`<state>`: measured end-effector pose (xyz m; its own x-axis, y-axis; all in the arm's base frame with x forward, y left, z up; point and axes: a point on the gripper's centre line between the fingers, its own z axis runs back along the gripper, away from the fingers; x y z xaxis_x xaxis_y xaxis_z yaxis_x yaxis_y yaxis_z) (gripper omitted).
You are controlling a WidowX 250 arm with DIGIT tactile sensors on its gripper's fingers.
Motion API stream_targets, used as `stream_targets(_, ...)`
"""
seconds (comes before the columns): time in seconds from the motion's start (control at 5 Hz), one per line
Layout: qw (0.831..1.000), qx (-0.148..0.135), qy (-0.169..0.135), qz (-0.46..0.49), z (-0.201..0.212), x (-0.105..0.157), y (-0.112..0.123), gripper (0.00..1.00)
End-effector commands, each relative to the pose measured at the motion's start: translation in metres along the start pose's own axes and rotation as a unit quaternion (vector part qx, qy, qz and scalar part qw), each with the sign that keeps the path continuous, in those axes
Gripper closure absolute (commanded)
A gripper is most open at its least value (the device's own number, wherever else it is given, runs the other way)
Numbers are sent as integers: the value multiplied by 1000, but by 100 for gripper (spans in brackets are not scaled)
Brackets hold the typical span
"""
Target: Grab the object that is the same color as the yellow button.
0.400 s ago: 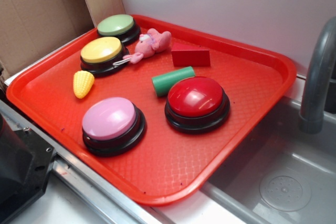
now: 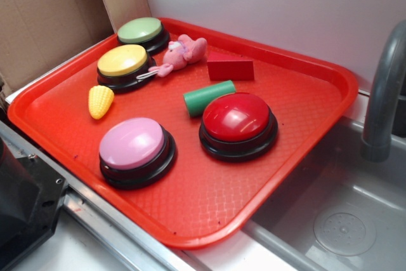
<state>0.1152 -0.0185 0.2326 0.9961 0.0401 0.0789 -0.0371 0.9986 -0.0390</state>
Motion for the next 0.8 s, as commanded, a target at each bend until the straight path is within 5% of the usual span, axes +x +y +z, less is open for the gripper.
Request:
stream_targets(0.0, 976, -29, -23, 213, -41, 22, 26, 0)
stream_targets(0.2, 944, -26, -64, 321, -76, 36, 47, 0)
stream_targets(0.4, 922, -14, -59, 382, -118, 56, 76, 0)
stream_targets(0.6, 918, 2, -53, 393, -151, 61, 93, 0)
